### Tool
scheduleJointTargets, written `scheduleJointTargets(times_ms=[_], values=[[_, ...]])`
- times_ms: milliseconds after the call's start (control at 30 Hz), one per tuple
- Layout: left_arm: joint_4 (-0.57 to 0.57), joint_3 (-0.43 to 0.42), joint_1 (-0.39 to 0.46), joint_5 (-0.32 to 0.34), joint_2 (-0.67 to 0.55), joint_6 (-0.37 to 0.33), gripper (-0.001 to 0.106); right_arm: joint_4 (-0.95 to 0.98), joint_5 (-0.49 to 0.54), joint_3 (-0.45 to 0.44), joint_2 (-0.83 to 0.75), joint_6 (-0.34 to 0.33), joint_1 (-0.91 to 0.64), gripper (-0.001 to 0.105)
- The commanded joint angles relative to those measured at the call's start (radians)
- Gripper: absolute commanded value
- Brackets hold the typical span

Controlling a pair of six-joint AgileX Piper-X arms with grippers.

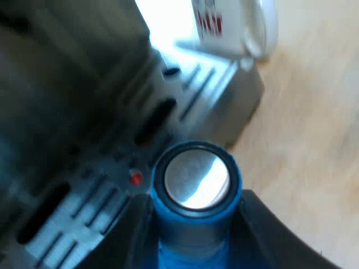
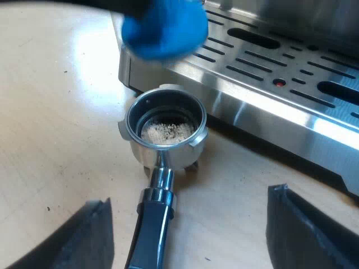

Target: Grind coffee beans and then tamp

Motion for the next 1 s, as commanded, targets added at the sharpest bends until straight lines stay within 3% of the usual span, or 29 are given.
scheduleJointTargets(times_ms=[33,167,367,633,800,1000], values=[[0.008,-0.012,-0.003,-0.012,-0.055,-0.012,0.021,-0.013,-0.002,0.0,0.0,-0.013,-0.001,0.06],[0.027,-0.012,-0.003,-0.012,-0.096,-0.012,0.021,-0.013,-0.002,0.0,0.0,-0.013,-0.001,0.06],[0.121,-0.012,-0.001,-0.102,-0.127,-0.012,0.021,-0.013,-0.002,0.0,0.0,-0.013,-0.001,0.06],[0.255,-0.012,0.113,-0.1,-0.126,-0.012,0.021,-0.013,-0.002,0.0,0.0,-0.013,-0.001,0.06],[0.255,-0.01,0.181,-0.068,-0.126,-0.012,0.021,-0.013,-0.002,0.0,0.0,-0.013,-0.001,0.06],[0.24,0.032,0.182,-0.061,-0.126,-0.012,0.021,-0.013,-0.002,0.0,0.0,-0.013,-0.001,0.06]])
